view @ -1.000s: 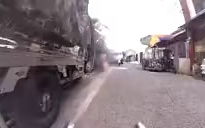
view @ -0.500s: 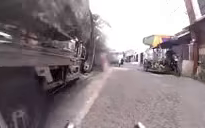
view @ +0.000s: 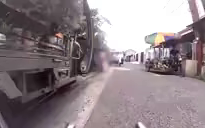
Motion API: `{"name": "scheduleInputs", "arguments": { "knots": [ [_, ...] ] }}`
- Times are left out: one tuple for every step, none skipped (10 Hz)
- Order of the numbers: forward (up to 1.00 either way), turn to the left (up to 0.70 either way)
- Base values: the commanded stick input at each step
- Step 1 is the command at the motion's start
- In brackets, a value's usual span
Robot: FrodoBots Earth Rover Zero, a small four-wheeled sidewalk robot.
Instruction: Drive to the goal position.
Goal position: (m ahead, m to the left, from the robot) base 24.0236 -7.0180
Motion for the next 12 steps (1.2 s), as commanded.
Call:
{"name": "scheduleInputs", "arguments": {
  "knots": [
    [0.70,-0.05],
    [0.70,0.00],
    [0.70,0.00],
    [0.70,-0.05],
    [0.70,-0.11],
    [0.70,-0.14],
    [0.70,-0.14],
    [0.70,-0.14],
    [0.70,-0.14],
    [0.70,-0.14],
    [0.70,-0.14],
    [0.70,-0.14]
  ]
}}
